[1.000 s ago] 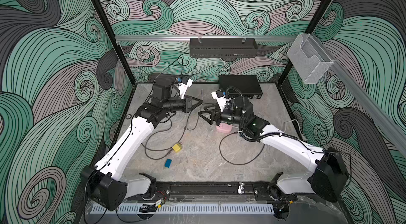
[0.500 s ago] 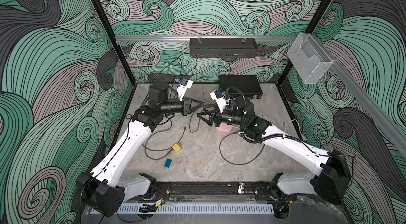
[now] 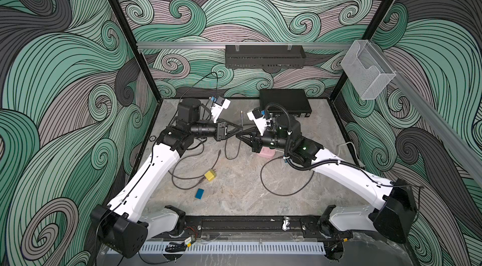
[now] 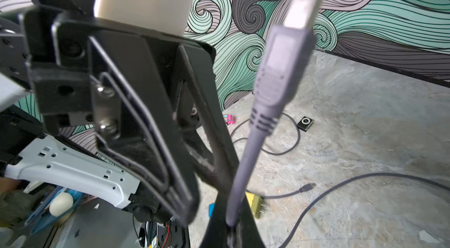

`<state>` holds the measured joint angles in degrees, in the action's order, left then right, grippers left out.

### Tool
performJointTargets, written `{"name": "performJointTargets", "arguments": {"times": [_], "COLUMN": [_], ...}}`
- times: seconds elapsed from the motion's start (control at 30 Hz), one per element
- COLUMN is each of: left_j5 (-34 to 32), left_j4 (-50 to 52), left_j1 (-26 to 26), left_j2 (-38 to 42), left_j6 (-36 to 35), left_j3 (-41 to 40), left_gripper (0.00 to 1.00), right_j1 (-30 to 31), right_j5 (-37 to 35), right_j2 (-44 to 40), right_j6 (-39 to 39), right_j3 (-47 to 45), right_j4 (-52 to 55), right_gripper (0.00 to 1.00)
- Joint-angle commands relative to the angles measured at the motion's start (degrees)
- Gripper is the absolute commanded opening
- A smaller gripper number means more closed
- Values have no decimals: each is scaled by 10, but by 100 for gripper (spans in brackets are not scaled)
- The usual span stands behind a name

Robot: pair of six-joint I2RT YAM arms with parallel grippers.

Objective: Charge mp3
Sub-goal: Pick up the charging cable from the center of the board.

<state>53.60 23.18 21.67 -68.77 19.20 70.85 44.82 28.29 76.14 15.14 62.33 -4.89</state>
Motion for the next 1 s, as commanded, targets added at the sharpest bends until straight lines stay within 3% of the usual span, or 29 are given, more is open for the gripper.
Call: {"name": "performJointTargets", "arguments": {"times": [0.0,0.17,0.3,0.53,0.97], "left_j5": [26,22,-1,19,45], "left_j4": [92,162,160,133,115], "left_j1": [-4,-12,-17,-21,-19], "left_j2": [21,40,58,49,25], "left_j6": [-40,-73,-69,-49,-51], "left_j3": [49,97,101,106,94], "left_gripper": [25,28,30,32,32], "right_j1": [0,0,2,19,51], "right_j5": [2,-6,1,24,42], "right_j2": [-36,-71,-86,-89,-43], "right_j6": [-59,-133,-166,-221,-255], "right_j3": [10,13,19,45,100], "right_j4": [54,136,182,251,311], "right_gripper": [0,0,0,0,0]}}
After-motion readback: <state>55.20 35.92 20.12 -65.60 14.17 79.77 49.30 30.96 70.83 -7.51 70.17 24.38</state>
